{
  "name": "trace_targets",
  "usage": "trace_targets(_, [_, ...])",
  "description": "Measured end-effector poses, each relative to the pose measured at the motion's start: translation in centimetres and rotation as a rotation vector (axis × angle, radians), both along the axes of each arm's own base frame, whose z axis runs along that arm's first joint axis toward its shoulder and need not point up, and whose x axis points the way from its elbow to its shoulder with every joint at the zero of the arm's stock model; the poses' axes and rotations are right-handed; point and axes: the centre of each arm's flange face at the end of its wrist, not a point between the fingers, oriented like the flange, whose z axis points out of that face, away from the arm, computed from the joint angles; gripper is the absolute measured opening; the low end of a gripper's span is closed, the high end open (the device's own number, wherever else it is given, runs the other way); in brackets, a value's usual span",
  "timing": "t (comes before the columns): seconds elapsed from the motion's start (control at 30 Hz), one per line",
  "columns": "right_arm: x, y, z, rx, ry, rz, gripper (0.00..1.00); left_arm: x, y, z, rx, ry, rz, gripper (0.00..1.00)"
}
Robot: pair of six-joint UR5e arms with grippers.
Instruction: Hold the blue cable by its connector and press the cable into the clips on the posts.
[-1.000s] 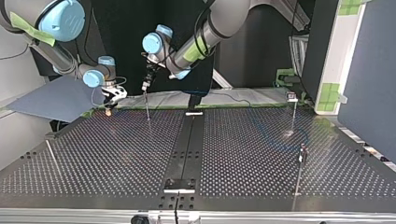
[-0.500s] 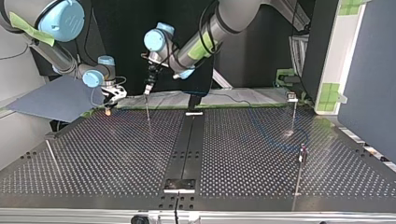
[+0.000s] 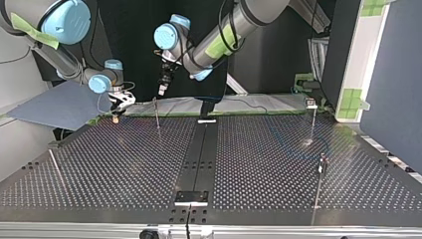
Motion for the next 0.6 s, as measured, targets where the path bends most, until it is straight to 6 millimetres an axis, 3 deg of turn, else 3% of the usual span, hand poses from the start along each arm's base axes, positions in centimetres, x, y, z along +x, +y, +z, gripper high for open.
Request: trace_targets(0.6, [0.0, 0.0, -0.2, 0.002, 0.001, 0.0, 0.0, -2.3, 3.6, 4.8, -0.024, -0.011, 0.016, 1.0])
